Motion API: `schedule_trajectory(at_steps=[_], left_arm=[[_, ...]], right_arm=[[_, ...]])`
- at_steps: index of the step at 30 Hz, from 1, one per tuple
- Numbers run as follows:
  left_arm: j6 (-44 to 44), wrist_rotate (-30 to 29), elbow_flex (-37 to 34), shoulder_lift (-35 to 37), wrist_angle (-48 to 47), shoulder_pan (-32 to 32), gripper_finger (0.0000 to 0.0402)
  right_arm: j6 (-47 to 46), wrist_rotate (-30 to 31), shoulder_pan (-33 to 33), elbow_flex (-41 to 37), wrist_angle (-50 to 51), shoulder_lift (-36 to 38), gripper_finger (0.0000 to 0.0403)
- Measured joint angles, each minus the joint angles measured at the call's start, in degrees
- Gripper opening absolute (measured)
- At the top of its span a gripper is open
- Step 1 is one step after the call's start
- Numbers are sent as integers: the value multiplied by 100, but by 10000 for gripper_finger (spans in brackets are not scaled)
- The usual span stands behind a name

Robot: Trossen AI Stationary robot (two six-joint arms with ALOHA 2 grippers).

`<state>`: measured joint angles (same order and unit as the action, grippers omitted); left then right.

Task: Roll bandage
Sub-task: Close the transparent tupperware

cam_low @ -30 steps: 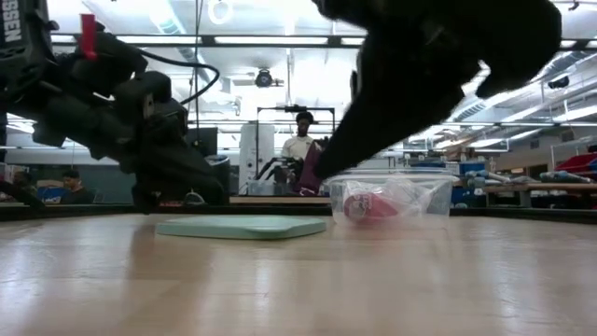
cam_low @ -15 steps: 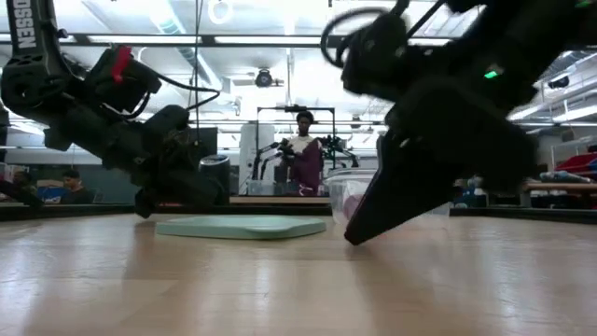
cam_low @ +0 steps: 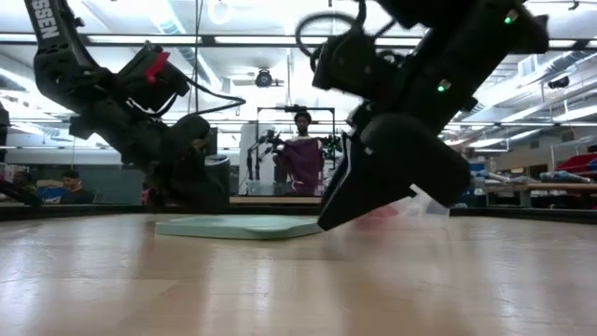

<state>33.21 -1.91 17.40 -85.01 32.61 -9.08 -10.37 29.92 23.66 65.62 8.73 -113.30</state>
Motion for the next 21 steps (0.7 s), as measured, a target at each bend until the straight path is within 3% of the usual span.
schedule_trajectory(at_steps=[13,21], left_arm=[[1412,-31,70,-198,-71,-148,103],[1769,153,157,-236,-154,-153,103]], right_arm=[[1134,586,-97,3,-74,-2,160],[1546,375,-436,5,16,-4,160]])
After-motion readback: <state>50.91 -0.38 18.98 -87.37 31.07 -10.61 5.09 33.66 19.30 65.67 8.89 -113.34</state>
